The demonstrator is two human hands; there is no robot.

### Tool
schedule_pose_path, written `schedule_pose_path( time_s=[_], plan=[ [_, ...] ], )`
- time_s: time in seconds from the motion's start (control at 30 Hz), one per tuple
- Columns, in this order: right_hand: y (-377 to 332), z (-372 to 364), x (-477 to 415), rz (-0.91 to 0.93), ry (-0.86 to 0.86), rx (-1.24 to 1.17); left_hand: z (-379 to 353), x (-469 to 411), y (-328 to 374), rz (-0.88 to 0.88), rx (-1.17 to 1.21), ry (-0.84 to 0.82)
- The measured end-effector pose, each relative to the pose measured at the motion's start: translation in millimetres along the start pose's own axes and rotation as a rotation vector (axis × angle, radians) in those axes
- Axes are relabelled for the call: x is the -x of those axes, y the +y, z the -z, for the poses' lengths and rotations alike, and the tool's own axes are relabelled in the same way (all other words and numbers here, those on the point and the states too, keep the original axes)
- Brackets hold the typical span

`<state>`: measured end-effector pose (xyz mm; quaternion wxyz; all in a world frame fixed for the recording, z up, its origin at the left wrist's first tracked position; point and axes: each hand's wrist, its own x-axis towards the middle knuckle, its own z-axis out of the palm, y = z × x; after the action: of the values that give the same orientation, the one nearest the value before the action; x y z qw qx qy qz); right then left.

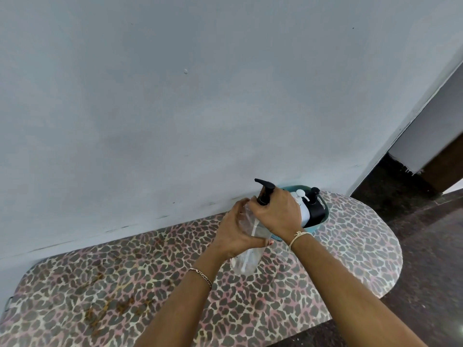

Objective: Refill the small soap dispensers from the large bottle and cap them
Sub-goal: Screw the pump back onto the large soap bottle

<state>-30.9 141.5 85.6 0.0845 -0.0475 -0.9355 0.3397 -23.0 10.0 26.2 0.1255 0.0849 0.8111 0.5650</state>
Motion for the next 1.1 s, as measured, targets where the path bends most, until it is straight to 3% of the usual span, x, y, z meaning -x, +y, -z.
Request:
schedule_pose_path(
  time_s=[0.3,0.53,0.77,0.9,1.1],
  plan=[
    [4.7,-0.5,17.0,-0.066,0.055,0.048,-7.7,1.7,8.8,-0.028,0.041,0.094],
    [4.4,19.6,44.0,-0.194,-0.017,-0.019,-26.4,0.2,27.4,-0.075,0.183,0.13],
    [33.6,55.1,69.0,-0.276,0.157,-0.044,-66.7,7.4,55.0,-0.256,0.188,-0.014],
    [64.1,88.7,71.2,-0.33,0.248,-0.08,-90.7,-2.3,55.0,-0.235,0.116,-0.091],
    [126.1,144.5,51.5,-0.383,0.335,-0.05,-113.8,-36.5,55.5,-0.176,0.037,0.021]
  ],
)
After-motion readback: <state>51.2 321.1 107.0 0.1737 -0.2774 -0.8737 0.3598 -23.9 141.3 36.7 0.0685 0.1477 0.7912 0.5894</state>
